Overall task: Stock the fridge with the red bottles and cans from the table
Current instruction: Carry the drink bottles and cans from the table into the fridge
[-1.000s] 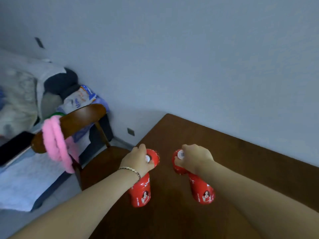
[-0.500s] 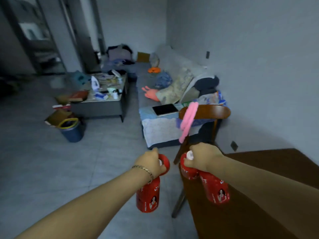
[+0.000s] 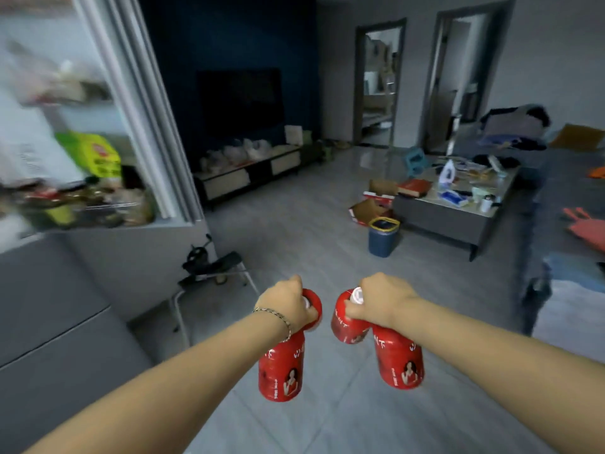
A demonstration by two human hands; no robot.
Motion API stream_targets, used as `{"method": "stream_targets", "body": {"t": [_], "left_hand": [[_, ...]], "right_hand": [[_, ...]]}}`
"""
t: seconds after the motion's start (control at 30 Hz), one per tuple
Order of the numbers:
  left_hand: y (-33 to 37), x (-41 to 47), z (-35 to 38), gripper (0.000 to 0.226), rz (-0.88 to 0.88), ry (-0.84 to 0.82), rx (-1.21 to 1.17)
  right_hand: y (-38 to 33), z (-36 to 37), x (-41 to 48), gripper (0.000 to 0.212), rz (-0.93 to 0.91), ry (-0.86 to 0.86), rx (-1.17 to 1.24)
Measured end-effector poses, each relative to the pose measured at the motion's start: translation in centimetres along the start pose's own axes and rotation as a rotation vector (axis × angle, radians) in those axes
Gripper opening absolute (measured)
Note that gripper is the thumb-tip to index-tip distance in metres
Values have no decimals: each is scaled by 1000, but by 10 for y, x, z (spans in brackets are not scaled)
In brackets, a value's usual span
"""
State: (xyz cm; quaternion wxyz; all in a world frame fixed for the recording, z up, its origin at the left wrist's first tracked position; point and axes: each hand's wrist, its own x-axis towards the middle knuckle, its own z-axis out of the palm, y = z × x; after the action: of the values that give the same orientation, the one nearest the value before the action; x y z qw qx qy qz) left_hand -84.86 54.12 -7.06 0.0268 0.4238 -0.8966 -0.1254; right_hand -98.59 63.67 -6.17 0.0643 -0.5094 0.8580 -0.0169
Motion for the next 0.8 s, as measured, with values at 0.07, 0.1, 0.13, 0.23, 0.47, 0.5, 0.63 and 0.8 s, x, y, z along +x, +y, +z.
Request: {"method": "stream_targets", "body": {"t": [0.07,0.1,0.13,0.23,0.47,0.5,0.63,0.8], "left_hand": [[-56,-11,-17,31,-84,12,1],[-96,-17,-29,31,-149,34,-5],[-103,-20,-30,30,-173,44,-6],[-179,-38,-53,31,-319,84,-25],[-343,-63,-99,27,-651,172,-71],[-358,-64,-104,28,-696,183,-84],[-450,-52,-142,26,-847,274,-102],[-544,-37,-190,31,-980,372,-94]], "right_hand": [[-64,4,16,43,-96,-12,14],[-107,3,27,39,-177,-6,9],[-116,4,27,35,-203,-18,32],[-204,5,50,30,-366,-25,22],[-389,1,98,33,-701,-75,-13],[-407,4,107,33,-733,-79,-8],[-512,-1,159,31,-896,-78,-17],[-622,-15,217,36,-1040,-44,-20]]}}
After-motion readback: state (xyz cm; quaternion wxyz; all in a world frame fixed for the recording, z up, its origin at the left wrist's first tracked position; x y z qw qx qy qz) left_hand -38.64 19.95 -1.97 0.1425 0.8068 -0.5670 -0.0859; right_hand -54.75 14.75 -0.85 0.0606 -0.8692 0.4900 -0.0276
